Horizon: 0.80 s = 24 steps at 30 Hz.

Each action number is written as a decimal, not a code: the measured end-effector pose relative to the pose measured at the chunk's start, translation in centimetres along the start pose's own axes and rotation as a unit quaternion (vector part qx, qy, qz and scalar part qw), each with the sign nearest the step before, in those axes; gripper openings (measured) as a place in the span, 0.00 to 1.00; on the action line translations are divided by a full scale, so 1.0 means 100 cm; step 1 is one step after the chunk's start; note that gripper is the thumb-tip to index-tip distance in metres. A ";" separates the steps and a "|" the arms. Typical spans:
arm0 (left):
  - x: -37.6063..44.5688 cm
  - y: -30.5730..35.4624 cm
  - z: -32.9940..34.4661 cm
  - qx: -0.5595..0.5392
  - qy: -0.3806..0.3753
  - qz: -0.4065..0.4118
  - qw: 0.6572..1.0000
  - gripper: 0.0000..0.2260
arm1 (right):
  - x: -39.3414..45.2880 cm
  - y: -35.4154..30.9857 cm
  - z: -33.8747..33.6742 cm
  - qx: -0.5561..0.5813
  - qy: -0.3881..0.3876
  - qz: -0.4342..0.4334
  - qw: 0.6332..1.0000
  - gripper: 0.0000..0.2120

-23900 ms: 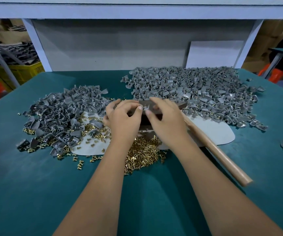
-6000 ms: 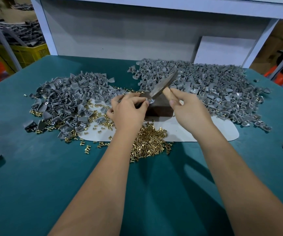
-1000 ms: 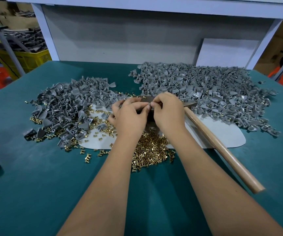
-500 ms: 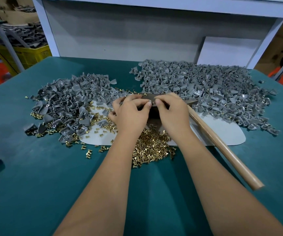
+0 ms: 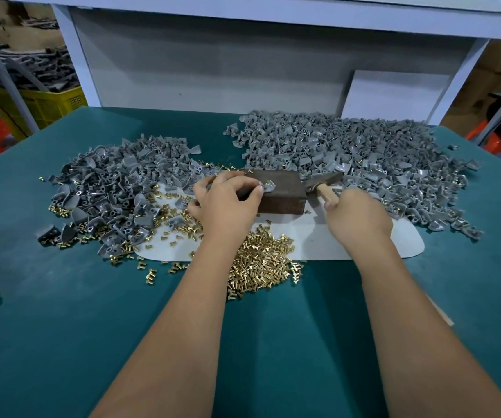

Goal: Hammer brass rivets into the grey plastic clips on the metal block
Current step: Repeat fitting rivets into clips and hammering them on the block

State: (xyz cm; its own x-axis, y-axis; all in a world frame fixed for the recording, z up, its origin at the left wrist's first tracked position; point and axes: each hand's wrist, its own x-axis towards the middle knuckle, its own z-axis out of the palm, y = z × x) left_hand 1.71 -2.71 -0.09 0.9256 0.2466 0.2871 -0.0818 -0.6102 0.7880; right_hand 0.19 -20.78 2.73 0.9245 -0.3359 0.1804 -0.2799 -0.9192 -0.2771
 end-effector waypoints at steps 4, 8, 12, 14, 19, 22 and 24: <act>0.000 -0.002 0.003 0.045 0.025 0.025 0.998 0.05 | -0.004 -0.004 -0.013 0.078 0.061 -0.019 0.995 0.09; 0.000 -0.004 0.005 0.073 0.048 0.037 0.995 0.05 | -0.019 -0.017 -0.031 0.158 0.080 -0.114 0.978 0.10; -0.002 -0.002 0.007 0.066 0.083 0.047 0.993 0.05 | -0.033 -0.030 -0.041 0.121 0.069 -0.184 0.973 0.25; -0.002 -0.003 0.008 0.070 0.087 0.052 0.992 0.06 | -0.036 -0.033 -0.041 0.111 0.132 -0.213 0.962 0.26; -0.002 -0.003 0.008 0.065 0.092 0.048 0.993 0.06 | -0.045 -0.039 -0.031 0.002 0.096 -0.243 0.965 0.31; -0.001 -0.005 0.009 0.066 0.078 0.042 0.994 0.07 | -0.040 -0.044 -0.036 0.043 0.137 -0.230 0.963 0.29; 0.000 -0.007 0.010 0.070 0.069 0.036 0.995 0.07 | -0.041 -0.045 -0.038 0.051 0.204 -0.228 0.951 0.29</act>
State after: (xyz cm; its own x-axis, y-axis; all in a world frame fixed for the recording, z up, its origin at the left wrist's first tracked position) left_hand 2.17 -3.09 -1.17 0.8591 0.2940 0.4189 -0.0843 -0.7260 0.6825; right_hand -3.33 -16.06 6.78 0.7612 0.0215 0.6481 0.1708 -0.9708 -0.1684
